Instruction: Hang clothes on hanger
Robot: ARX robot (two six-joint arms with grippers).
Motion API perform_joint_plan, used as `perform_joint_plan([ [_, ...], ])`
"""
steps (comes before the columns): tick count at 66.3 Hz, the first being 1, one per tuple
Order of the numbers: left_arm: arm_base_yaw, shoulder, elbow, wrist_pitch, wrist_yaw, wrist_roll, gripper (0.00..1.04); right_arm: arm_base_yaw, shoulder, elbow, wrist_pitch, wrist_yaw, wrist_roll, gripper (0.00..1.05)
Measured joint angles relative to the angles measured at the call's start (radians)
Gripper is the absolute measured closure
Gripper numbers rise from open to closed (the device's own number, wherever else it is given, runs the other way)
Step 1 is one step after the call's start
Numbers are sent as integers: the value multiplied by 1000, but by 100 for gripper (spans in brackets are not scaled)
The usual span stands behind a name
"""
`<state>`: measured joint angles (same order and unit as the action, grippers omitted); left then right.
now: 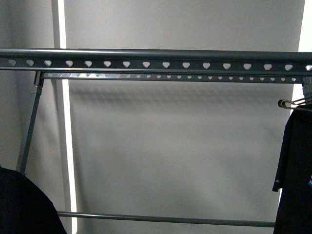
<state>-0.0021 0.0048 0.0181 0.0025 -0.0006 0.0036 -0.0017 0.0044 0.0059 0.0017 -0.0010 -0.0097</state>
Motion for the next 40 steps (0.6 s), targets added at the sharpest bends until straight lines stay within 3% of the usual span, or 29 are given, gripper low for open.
perform_joint_plan([
  [24,0,0,0,0,0,0,7,0,0,0,0,0,0,7],
  [31,35,122,45,-55,142,-44,7,0,0,0,0,0,0,7],
  [40,36,434,179,85,-6,-199,7,0,0,0,0,0,0,7],
])
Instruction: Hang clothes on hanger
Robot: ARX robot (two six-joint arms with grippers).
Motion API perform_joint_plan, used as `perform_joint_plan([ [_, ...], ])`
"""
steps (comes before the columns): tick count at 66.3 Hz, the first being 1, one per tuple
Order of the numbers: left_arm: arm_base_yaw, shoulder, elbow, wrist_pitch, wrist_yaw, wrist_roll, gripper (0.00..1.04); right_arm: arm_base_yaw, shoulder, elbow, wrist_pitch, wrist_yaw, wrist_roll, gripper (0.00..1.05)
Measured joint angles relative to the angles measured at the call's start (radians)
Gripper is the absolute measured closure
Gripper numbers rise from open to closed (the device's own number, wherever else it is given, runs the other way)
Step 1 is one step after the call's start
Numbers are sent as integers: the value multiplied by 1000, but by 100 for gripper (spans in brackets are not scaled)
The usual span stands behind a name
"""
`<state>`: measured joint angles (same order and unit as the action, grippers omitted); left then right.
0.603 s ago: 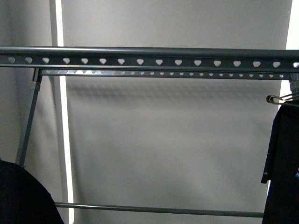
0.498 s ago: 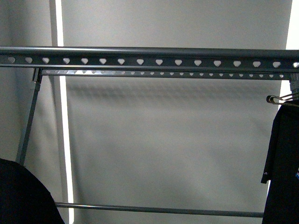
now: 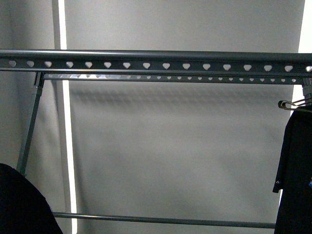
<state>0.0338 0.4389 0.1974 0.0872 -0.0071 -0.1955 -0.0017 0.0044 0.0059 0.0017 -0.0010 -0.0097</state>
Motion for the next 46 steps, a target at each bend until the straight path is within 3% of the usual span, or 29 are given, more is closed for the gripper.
perform_joint_plan([
  [10,-3,325,232,42,-175,-241,7,0,0,0,0,0,0,7],
  [24,-42,702,490,-1,-293,-549,7,0,0,0,0,0,0,7],
  [46,-66,959,697,27,-370,-632,7,0,0,0,0,0,0,7],
])
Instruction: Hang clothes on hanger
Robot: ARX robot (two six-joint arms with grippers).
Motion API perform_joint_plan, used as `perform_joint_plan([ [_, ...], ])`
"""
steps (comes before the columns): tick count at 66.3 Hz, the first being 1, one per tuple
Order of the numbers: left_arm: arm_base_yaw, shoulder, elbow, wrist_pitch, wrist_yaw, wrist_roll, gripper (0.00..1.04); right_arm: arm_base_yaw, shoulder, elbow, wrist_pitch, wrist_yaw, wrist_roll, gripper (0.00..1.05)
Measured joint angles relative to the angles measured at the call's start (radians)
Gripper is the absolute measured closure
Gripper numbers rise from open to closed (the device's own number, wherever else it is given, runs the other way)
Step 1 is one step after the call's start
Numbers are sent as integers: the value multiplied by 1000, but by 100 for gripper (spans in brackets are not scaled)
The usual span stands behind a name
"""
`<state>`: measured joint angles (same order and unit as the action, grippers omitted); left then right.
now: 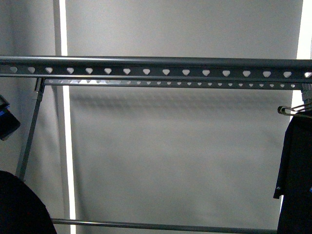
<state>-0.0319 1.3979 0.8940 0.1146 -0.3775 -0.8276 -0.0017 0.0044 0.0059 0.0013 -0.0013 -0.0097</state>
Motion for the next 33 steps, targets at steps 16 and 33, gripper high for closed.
perform_joint_plan([
  [16,24,111,74,-57,-29,-14,42,0,0,0,0,0,0,7],
  [33,46,86,30,-50,51,34,91,0,0,0,0,0,0,7],
])
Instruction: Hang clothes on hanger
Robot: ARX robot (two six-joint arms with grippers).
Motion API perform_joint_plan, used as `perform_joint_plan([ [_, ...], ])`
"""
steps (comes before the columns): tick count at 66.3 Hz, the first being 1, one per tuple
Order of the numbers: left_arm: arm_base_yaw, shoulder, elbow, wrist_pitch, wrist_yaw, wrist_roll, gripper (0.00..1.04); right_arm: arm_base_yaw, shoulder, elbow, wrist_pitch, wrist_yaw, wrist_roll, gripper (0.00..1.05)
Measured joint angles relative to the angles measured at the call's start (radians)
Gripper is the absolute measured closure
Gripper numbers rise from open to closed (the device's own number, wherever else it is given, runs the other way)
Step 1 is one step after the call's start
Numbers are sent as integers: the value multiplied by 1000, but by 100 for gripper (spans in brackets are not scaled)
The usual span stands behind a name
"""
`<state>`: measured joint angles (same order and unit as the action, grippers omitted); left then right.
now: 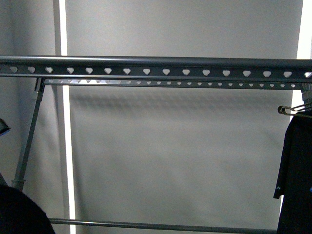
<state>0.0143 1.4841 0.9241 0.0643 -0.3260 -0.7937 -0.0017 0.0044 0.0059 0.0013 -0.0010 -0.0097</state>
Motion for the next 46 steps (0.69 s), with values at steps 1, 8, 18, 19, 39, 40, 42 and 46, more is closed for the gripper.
perform_joint_plan([
  [1,0,-5,-5,3,12,8,93,0,0,0,0,0,0,7],
  [8,6,-74,-69,39,103,38,101,0,0,0,0,0,0,7],
  [18,5,-196,-122,17,248,136,101,0,0,0,0,0,0,7],
  [19,4,-207,-124,12,260,146,101,0,0,0,0,0,0,7],
  [39,-106,-384,-95,-230,719,644,101,0,0,0,0,0,0,7],
  [40,-111,-384,-90,-237,735,667,101,0,0,0,0,0,0,7],
  [42,-122,-381,-76,-256,771,733,101,0,0,0,0,0,0,7],
  [46,-137,-362,-39,-264,825,863,101,0,0,0,0,0,0,7],
])
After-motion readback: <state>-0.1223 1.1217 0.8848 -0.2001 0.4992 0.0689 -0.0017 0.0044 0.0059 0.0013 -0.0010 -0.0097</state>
